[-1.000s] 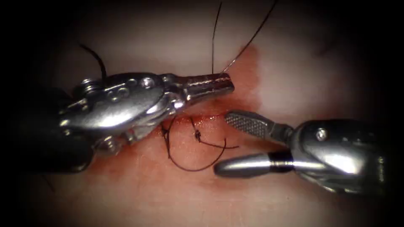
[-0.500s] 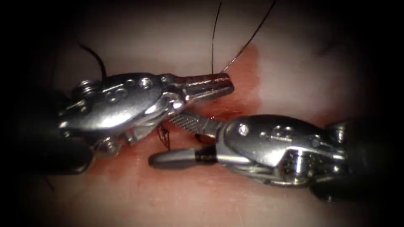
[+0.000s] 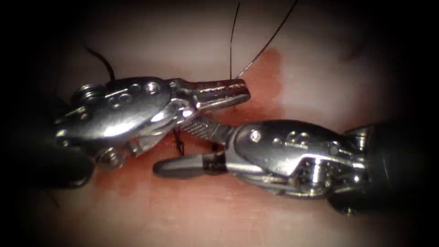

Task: Wound Closure

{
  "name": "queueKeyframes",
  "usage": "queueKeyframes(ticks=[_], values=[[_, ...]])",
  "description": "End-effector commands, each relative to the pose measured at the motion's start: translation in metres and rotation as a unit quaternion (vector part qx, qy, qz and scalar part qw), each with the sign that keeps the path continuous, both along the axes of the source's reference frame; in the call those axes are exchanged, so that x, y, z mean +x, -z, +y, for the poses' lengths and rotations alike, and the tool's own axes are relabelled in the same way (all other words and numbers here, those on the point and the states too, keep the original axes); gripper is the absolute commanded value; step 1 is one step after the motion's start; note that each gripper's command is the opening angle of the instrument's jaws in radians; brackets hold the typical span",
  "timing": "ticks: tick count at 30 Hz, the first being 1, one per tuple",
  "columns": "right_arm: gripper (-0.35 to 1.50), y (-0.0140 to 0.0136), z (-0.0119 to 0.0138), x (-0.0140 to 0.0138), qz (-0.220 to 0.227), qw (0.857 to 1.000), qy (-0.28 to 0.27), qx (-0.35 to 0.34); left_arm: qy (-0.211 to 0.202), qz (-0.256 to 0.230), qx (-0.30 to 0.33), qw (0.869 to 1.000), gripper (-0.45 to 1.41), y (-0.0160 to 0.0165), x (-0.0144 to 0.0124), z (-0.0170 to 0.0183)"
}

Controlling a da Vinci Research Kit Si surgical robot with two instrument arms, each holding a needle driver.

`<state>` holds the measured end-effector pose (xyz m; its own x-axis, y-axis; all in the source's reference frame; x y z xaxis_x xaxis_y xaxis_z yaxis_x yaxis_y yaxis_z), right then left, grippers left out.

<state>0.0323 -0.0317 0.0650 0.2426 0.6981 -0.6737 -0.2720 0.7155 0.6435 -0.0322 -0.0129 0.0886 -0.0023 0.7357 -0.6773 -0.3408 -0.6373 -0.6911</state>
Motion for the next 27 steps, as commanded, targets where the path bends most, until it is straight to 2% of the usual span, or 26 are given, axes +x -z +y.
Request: queueKeyframes(ticks=[1,8,20,27], values=[[0.61,-0.0004,-0.0003,0.0007,0.002,1.0,0.0,0.001,-0.001,-0.001,0.001,1.0,-0.45,-0.0006,-0.0006,-0.0003],[0.57,-0.0008,0.0001,0.0005,-0.001,1.0,-0.005,-0.001,-0.003,-0.002,0.004,1.0,-0.45,-0.0006,-0.0005,-0.0003],[0.64,0.0002,-0.0015,-0.0028,0.002,1.0,0.01,0.006,-0.011,-0.004,0.008,1.0,-0.45,-0.0007,0.0007,0.0003],[0.64,-0.0002,-0.001,-0.0031,0.002,1.0,0.009,0.006,-0.009,-0.003,0.017,1.0,-0.45,-0.0007,0.0005,0.0002]])
